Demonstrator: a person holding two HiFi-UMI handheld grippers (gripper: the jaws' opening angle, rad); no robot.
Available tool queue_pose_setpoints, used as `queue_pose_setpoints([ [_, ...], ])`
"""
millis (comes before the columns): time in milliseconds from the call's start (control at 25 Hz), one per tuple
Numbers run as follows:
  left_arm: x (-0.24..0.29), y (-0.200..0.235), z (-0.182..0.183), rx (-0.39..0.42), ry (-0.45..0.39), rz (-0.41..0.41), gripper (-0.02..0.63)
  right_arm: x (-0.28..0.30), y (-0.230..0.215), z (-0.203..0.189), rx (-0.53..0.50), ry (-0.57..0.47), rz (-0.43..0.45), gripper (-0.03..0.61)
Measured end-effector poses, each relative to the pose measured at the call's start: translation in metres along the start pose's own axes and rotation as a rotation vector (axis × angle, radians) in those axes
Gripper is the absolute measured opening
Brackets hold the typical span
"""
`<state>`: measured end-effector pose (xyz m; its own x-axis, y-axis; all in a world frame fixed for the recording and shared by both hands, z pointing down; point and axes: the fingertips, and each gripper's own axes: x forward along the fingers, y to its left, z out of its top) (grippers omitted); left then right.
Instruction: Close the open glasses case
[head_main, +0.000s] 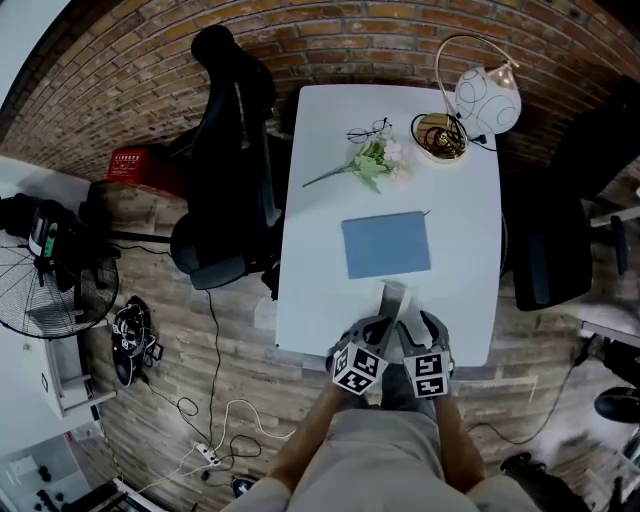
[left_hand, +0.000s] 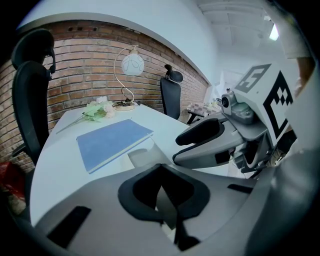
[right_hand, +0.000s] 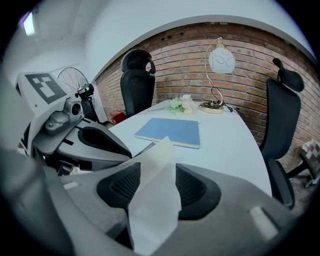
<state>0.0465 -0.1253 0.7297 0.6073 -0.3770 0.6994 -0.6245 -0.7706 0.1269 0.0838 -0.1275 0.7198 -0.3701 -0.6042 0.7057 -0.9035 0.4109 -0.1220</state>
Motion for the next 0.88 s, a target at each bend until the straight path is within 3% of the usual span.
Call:
queue_pose_setpoints([
  [880,-0.007,0.015,-0.013,-0.031,0.011,0.044,0.003,0.007,0.01,0.007,-0.02,-0.004,0.018,0.222],
])
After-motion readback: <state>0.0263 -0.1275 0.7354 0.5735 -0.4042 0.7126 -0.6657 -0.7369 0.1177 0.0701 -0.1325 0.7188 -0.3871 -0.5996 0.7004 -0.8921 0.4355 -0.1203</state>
